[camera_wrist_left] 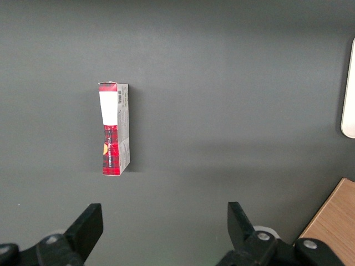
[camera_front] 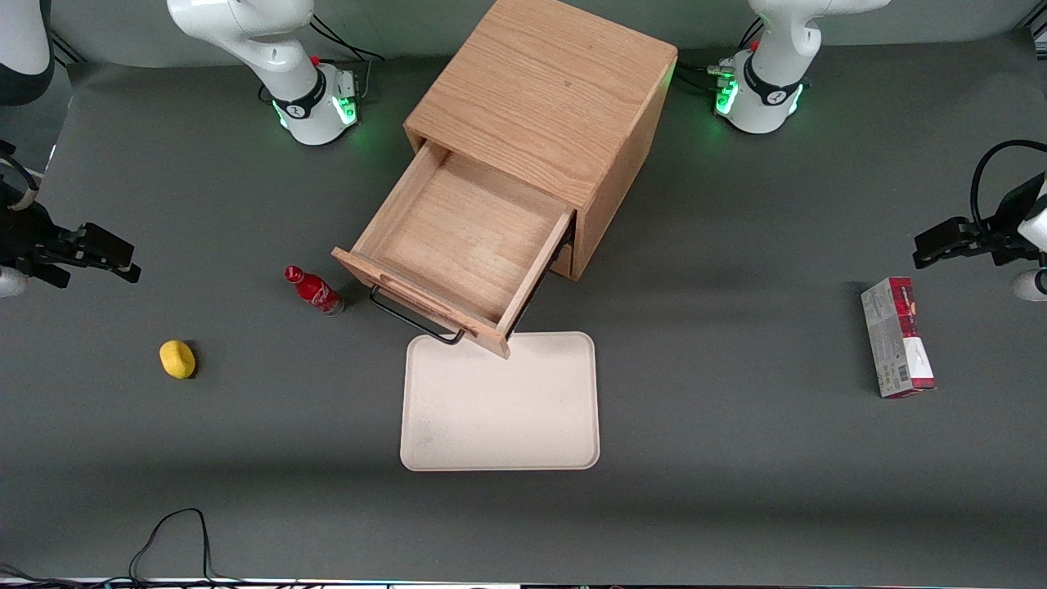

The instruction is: Open upper drawer

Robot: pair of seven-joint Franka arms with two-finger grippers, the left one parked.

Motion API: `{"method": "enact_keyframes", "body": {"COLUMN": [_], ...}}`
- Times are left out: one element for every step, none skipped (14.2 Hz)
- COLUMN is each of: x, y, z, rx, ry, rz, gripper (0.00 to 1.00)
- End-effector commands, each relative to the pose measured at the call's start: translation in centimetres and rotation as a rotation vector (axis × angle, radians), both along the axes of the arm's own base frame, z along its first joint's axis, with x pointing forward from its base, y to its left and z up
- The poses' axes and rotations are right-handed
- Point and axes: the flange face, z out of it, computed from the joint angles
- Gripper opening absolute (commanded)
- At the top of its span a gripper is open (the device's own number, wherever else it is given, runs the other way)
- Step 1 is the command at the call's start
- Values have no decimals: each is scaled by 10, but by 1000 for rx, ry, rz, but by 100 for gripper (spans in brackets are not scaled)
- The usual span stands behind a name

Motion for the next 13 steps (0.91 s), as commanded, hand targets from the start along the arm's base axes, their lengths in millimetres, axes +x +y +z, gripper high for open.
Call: {"method": "enact_keyframes", "body": {"x": [-3,-3,-3,-4,-7,-9,-9,-9,-9,-9,-9,-9,-9], "y": [3,1,0,-2,-1,-1,-2,-3,-3,-4,-5,-5,-4], "z": [5,4,4,3,1,0,-1,-1,-1,-1,-1,-1,-2], "rx": [5,7,7,6,10,10,10,12,12,12,12,12,13], "ry": [-10,-8,-8,1,28,42,47,47,47,47,47,48,50], "rz": [-22,-28,-28,-30,-33,-33,-35,-35,-35,-35,-33,-35,-35], "gripper": [100,100,100,100,100,100,100,100,100,100,100,100,100]}}
